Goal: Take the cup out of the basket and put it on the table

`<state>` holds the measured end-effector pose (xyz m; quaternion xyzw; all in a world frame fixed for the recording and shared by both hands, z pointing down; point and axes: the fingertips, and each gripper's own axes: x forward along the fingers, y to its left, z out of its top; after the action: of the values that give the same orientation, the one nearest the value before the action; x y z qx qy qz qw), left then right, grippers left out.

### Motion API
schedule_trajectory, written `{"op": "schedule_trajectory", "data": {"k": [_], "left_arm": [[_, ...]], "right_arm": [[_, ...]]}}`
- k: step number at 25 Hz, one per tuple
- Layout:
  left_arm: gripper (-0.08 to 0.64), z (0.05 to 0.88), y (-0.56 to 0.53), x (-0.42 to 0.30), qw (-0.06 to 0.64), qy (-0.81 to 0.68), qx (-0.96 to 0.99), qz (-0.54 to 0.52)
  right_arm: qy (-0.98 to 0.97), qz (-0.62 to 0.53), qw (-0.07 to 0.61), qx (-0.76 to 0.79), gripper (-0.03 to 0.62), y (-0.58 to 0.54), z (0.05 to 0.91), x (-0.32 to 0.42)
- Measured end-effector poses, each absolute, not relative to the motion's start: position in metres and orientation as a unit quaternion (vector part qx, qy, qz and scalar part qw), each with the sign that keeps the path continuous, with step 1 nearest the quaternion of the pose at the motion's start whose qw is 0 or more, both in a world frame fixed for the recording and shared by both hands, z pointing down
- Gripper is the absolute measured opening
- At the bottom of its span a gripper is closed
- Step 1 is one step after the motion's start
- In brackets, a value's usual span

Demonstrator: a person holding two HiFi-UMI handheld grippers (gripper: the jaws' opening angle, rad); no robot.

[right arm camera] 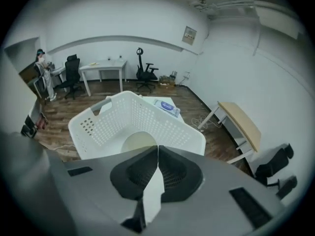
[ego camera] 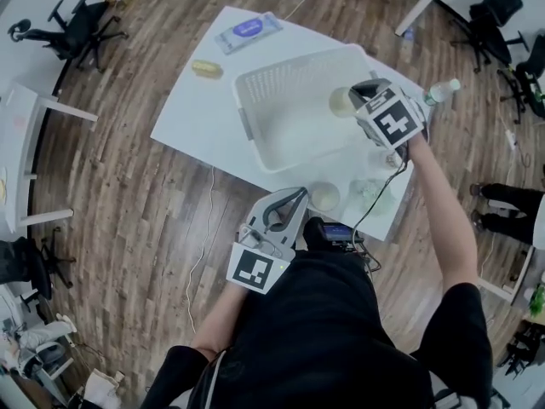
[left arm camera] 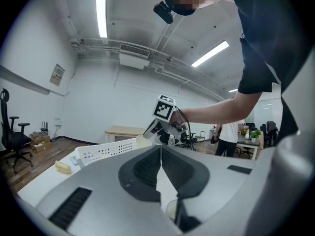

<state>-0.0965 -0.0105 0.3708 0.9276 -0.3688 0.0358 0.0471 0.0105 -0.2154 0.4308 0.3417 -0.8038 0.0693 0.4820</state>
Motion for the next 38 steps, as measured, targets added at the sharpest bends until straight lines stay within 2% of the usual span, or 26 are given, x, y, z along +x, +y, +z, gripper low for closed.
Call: {"op": "schedule_trajectory", "data": {"k": [9,15,24,32,38], "left_arm": [[0.009,0.366,-0.006,-0.054,0.053,-0.337,0.940,0.025],[0.009,0.364,-0.002,-0.024,0.054,-0.319,0.946,0.031],[0.009,0.370,0.003,0.020,0.058,-0.302,0.950,0.053],[0.009,0.375,-0.001,0.041,0.071,-0.315,0.943,0.076],[0.009,0.382,0.001,0.041,0.081,-0.328,0.936,0.096]], "right_arm": [[-0.816,0.137,0.389,0.405,0.029,-0.161,0.363,0.093],[-0.780,0.197,0.363,0.471,0.029,-0.122,0.368,0.183],[-0.723,0.308,0.364,0.501,0.029,-0.046,0.462,0.268],[-0.684,0.404,0.362,0.487,0.029,-0.014,0.577,0.272],[-0.656,0.428,0.363,0.505,0.030,-0.017,0.614,0.267]]}}
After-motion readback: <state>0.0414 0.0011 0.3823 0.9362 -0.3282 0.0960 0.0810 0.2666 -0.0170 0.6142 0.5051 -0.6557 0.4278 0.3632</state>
